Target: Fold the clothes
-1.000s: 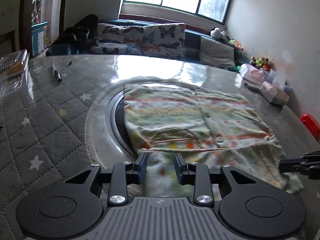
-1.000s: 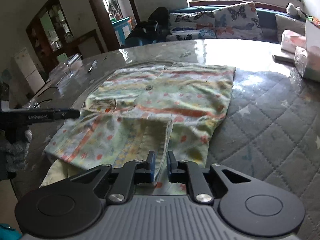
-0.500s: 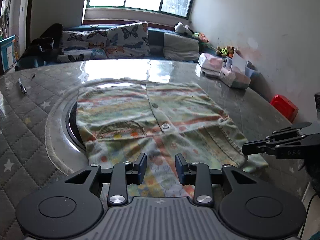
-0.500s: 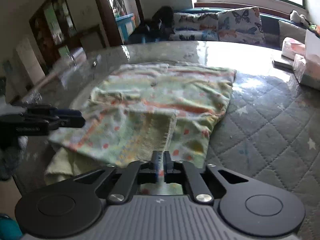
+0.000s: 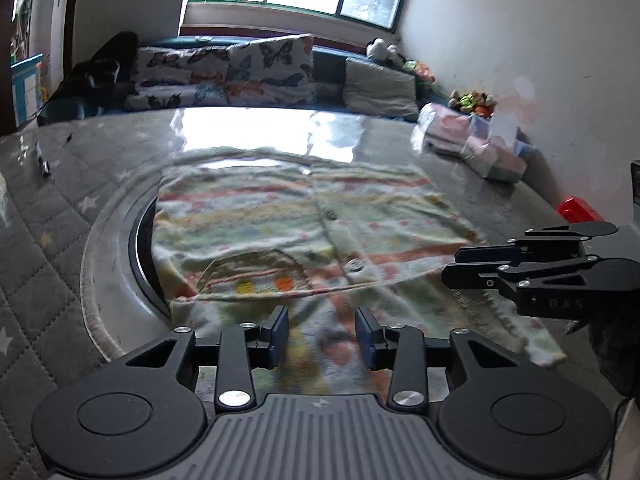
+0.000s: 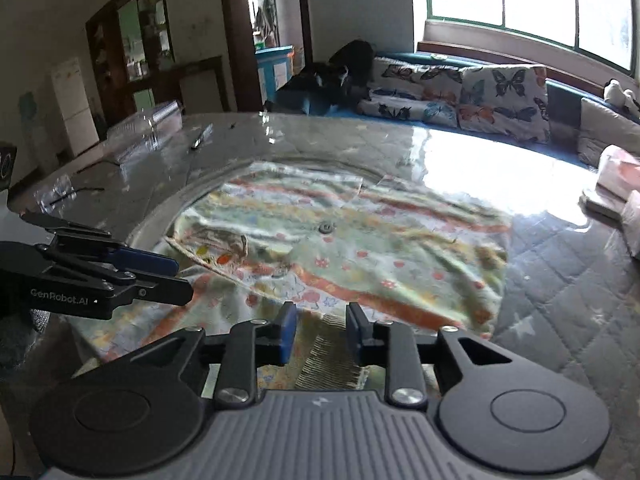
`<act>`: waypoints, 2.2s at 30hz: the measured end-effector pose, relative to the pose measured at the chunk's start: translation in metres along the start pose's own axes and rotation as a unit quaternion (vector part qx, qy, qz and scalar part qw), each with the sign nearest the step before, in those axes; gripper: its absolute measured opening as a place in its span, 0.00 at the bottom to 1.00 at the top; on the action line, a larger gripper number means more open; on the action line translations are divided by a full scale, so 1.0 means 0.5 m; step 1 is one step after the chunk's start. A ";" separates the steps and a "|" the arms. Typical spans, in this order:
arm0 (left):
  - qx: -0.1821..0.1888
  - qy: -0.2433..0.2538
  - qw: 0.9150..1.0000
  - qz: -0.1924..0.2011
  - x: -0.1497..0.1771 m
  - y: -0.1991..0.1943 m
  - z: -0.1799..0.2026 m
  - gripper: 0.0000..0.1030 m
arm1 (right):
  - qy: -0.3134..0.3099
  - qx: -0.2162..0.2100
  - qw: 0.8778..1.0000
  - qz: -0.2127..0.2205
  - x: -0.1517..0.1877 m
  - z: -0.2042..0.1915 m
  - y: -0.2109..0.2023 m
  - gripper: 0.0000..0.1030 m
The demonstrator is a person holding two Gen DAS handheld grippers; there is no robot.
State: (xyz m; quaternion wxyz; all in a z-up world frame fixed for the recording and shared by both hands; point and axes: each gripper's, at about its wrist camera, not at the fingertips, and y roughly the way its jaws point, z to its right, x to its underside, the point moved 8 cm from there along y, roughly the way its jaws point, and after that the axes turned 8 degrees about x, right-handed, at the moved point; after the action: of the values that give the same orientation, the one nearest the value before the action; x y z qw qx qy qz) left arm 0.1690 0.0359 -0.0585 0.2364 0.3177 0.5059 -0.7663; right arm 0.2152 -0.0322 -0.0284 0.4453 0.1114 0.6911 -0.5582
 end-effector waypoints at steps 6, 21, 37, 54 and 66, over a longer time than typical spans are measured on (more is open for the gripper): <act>-0.001 0.003 1.000 0.001 0.009 -0.012 0.000 0.41 | -0.023 -0.001 1.000 0.000 0.019 -0.010 -0.024 0.34; 0.006 0.004 1.000 -0.011 0.100 -0.125 0.089 0.50 | -0.081 -0.004 0.997 -0.001 0.102 -0.043 -0.115 0.45; 0.055 -0.054 0.996 -0.037 0.154 -0.141 0.131 0.13 | -0.120 0.021 0.992 0.018 0.149 -0.044 -0.185 0.57; 0.090 -0.068 0.994 0.007 -0.008 -0.115 0.105 0.10 | -0.148 -0.022 0.988 0.049 0.130 -0.102 -0.147 0.52; 0.067 -0.003 0.997 0.048 0.032 -0.196 0.072 0.62 | -0.005 -0.083 0.996 0.031 0.036 -0.059 -0.124 0.14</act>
State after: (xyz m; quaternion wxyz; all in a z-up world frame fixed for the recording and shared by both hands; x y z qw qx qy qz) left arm 0.0822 0.0390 0.0015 0.2528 0.3540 0.4371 -0.7872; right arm 0.1497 -0.0346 -0.0007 0.4735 0.0930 0.7293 -0.4851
